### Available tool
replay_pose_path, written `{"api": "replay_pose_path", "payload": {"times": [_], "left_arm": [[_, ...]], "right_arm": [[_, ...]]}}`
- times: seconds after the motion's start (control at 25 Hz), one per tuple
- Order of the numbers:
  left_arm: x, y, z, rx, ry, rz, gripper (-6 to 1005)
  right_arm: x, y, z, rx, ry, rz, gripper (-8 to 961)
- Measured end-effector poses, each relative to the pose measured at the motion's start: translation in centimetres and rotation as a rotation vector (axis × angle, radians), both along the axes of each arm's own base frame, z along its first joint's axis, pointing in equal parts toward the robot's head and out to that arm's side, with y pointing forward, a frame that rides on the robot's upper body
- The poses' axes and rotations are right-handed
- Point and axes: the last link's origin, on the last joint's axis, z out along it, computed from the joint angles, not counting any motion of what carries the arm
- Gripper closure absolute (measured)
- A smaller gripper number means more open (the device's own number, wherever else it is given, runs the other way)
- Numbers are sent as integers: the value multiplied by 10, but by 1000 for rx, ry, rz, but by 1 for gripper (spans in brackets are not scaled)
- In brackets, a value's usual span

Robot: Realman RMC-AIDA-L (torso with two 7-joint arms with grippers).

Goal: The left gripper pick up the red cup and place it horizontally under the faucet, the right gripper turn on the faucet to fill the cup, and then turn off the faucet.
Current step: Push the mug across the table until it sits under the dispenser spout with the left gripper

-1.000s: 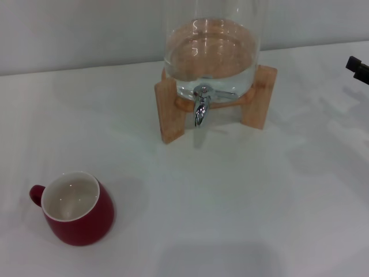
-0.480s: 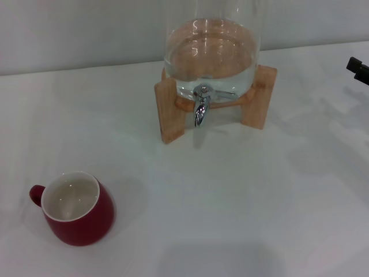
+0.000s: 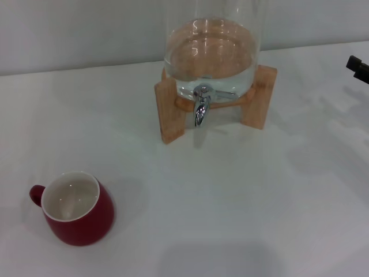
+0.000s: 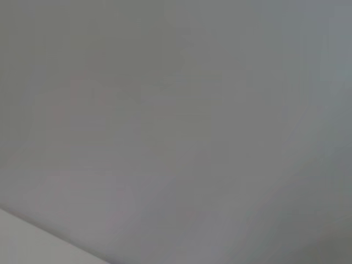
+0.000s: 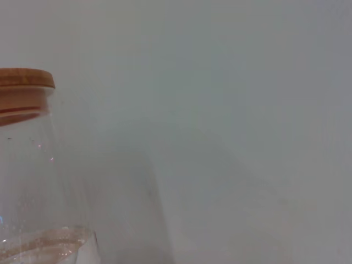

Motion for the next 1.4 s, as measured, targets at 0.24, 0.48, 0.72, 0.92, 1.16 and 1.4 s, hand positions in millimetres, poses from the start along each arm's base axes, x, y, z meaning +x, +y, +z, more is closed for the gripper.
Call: {"api": "replay_pose_path", "payload": {"times": [0.24,0.48,0.72,0.92,1.16,1.4], "left_arm": [[0,1,1,1,1,-1,142],[3,3,-3,-44,26,-23,142],[5,8,-17,-119,54,-25,143],[11,23,-41,-247,95,-34,144],[13,26,-56,-331,167,-47,144],[12,11,-67,-326,207,-70,145]], "right_arm": [[1,0,0,0,0,-2,155],[-5,-2,1,-8,3,36,155],[-9,-5,5,-1,13,70,155],[-8,-6,6,7,15,70,155],[-8,-6,5,7,16,68,155],[-7,-5,6,11,13,60,155]]}}
